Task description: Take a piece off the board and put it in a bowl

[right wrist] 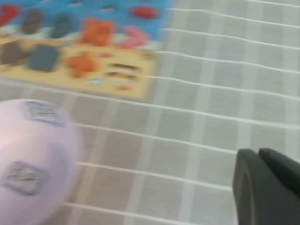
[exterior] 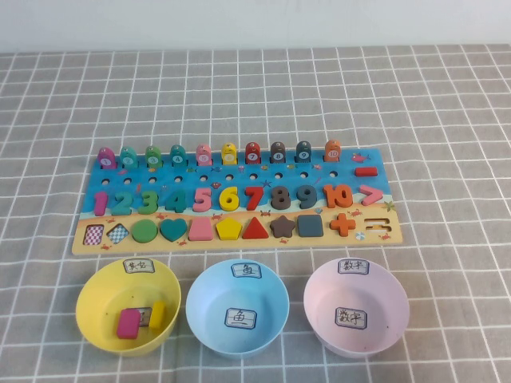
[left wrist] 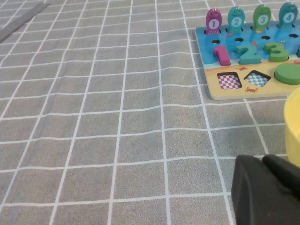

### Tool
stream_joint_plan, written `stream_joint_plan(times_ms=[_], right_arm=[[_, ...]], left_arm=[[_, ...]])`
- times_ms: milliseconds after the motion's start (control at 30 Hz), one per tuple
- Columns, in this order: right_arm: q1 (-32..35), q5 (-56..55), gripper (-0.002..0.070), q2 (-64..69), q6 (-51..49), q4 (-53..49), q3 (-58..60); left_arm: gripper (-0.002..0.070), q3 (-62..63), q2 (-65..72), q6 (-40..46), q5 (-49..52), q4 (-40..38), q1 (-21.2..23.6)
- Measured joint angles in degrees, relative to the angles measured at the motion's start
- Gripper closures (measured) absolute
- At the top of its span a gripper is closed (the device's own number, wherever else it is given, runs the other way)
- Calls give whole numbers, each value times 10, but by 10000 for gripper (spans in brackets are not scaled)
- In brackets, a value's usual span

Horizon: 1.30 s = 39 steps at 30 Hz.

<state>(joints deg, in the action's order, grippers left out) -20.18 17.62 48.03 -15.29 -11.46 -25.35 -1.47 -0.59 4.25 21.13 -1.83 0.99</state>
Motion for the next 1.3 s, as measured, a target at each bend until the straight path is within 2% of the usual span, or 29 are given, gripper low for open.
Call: stream_joint_plan(times_ms=[200,433,600,1033,1300], right_arm=[[127,-13,694,-184,1,0,107],[198,-23,694,-373,1,-1,196],[208,-24,694,-475,1,-1,241],[208,-33,694,-484,4,17,263],[208,-33,694,-484,161,142,268]], left_arm=[[676,0,0,0,0,0,0],[676,0,0,0,0,0,0],[676,0,0,0,0,0,0],[676,0,0,0,0,0,0],[676,0,0,0,0,0,0]])
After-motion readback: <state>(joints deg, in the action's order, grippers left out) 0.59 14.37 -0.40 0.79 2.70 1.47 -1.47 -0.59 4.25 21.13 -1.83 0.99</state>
